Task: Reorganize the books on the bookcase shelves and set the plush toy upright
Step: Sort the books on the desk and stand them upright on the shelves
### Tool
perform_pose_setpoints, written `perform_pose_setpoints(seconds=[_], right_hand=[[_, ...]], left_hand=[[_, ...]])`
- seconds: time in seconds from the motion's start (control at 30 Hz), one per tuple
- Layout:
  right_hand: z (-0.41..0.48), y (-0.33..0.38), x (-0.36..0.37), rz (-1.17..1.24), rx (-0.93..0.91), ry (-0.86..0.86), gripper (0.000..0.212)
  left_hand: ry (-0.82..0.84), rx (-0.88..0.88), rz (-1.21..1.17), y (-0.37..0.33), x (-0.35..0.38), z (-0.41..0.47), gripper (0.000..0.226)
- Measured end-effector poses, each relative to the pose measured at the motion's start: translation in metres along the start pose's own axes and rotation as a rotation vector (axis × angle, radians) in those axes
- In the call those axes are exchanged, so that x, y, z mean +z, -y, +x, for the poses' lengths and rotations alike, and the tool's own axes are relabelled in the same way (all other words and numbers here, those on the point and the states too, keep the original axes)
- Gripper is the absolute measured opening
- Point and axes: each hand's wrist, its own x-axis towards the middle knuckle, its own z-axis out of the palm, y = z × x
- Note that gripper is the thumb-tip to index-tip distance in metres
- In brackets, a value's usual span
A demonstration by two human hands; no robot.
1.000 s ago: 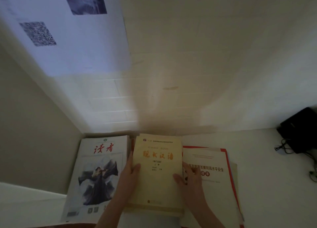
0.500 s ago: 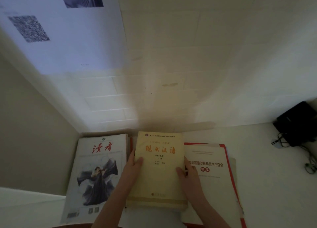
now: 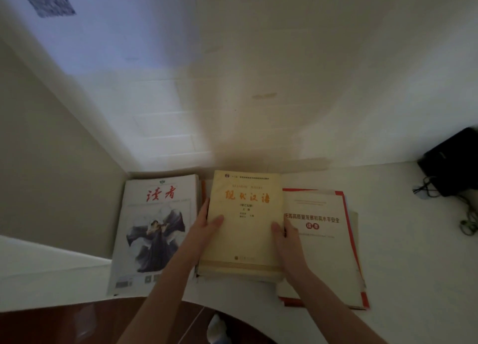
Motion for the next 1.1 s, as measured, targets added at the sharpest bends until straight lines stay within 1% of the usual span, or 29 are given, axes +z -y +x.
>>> perform_pose_setpoints(seconds=[0.1, 0.23, 0.37, 0.47, 0.53, 0.6, 0.67, 0.7, 0.77, 0.83, 0.9, 1.0, 1.1], right_hand=[[-0.001, 0.002, 0.002, 0.004, 0.017, -0.006, 0.048], [-0.004, 0.007, 0.003, -0.042, -0.002, -0.017, 0.047], [-0.001, 0.006, 0.0, 0.012, -0.004, -0.002, 0.045], [-0.002, 0.006, -0.004, -0.02, -0.008, 0.025, 0.045], [-0.004, 0.003, -0.013, -0.089, -0.035, 0.001, 0.048], [-0.002, -0.008, -0.032, -0.23, -0.081, -0.122, 0.051], [0.003, -0.022, -0.06, -0.364, -0.095, -0.257, 0.06], [0.006, -0.029, -0.075, -0.41, -0.077, -0.299, 0.067], [0.012, -0.04, -0.099, -0.463, -0.014, -0.318, 0.082], [0.017, -0.045, -0.113, -0.46, 0.06, -0.297, 0.093], [0.02, -0.048, -0.122, -0.447, 0.093, -0.275, 0.094], [0.027, -0.052, -0.134, -0.407, 0.091, -0.264, 0.089], [0.028, -0.059, -0.144, -0.334, 0.208, -0.225, 0.097]], left_hand=[[-0.038, 0.024, 0.069, 0.003, 0.003, 0.006, 0.06], [-0.13, 0.042, 0.177, 0.007, 0.006, 0.015, 0.052], [-0.127, 0.029, 0.165, 0.011, 0.009, 0.017, 0.054], [-0.132, -0.005, 0.158, 0.011, 0.007, 0.019, 0.059], [-0.158, -0.023, 0.188, 0.006, 0.01, 0.016, 0.06], [-0.242, 0.042, 0.284, 0.001, 0.017, 0.01, 0.059], [-0.33, 0.225, 0.389, -0.009, 0.031, 0.0, 0.058], [-0.338, 0.322, 0.43, -0.015, 0.042, -0.006, 0.057], [-0.253, 0.435, 0.472, -0.025, 0.071, -0.016, 0.052], [-0.092, 0.478, 0.485, -0.031, 0.106, -0.023, 0.048], [0.042, 0.51, 0.526, -0.028, 0.14, -0.029, 0.047], [0.147, 0.472, 0.528, -0.007, 0.177, -0.036, 0.047], [0.167, 0.332, 0.557, 0.021, 0.194, -0.044, 0.051]])
